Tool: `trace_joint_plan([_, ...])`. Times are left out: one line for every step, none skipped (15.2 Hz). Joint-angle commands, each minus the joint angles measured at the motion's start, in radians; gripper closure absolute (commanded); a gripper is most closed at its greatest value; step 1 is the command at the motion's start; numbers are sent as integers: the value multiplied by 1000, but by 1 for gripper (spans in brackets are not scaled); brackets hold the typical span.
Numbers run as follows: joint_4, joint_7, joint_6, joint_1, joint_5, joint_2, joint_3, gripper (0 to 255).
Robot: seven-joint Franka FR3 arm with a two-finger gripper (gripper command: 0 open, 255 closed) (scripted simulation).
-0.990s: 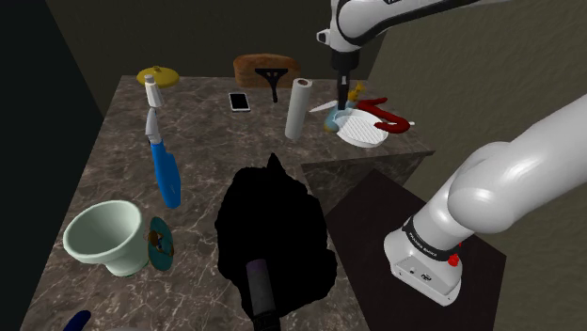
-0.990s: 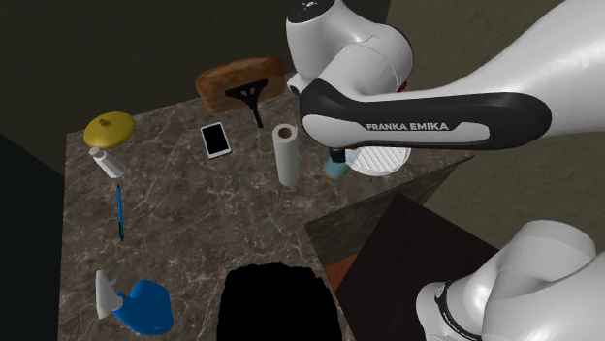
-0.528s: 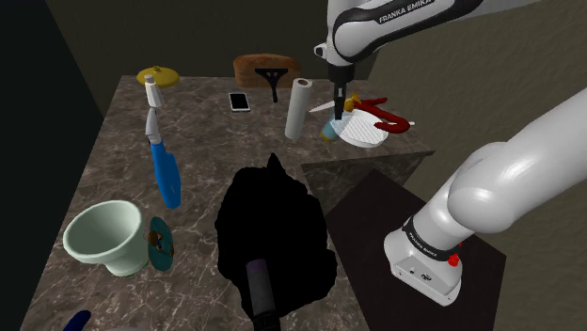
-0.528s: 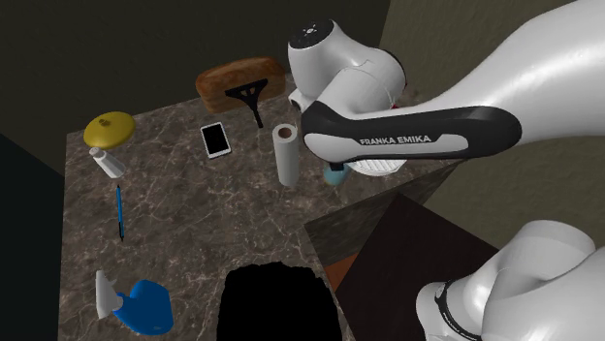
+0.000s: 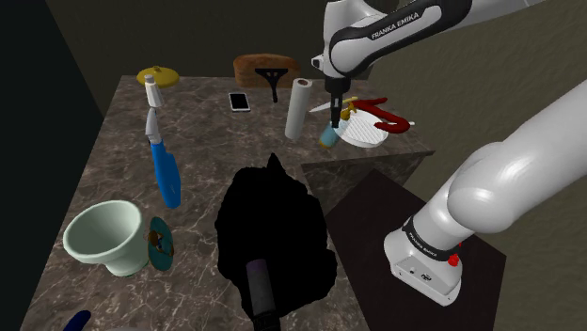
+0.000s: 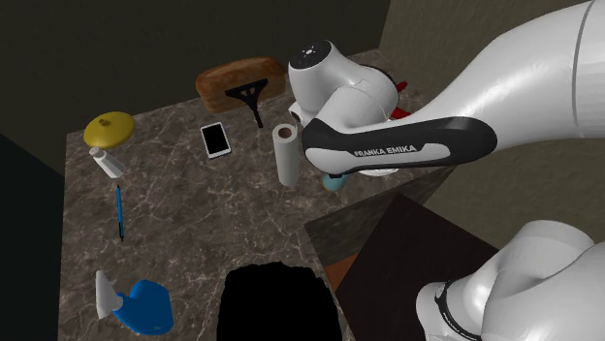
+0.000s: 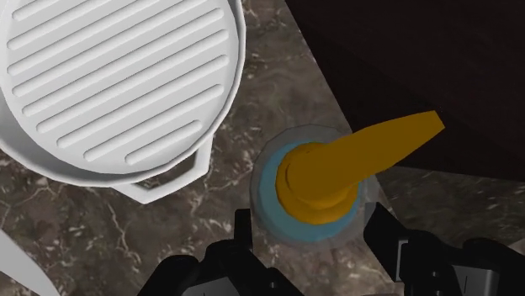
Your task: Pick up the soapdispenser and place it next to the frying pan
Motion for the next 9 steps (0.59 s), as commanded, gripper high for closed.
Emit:
trace_joint_plan([-1, 1, 2, 0, 0, 1, 0, 255])
trace_joint_plan([-1, 1, 2, 0, 0, 1, 0, 255])
trace_joint_plan([-1, 1, 2, 0, 0, 1, 0, 255])
trace_joint_plan([-1, 1, 2, 0, 0, 1, 0, 255])
trace_joint_plan([-1, 1, 2, 0, 0, 1, 0, 255])
trace_joint_plan([-1, 1, 2, 0, 0, 1, 0, 0])
trace_joint_plan([-1, 1, 2, 0, 0, 1, 0, 0])
trace_joint_plan([-1, 1, 2, 0, 0, 1, 0, 0])
trace_joint_plan([-1, 1, 2, 0, 0, 1, 0, 0])
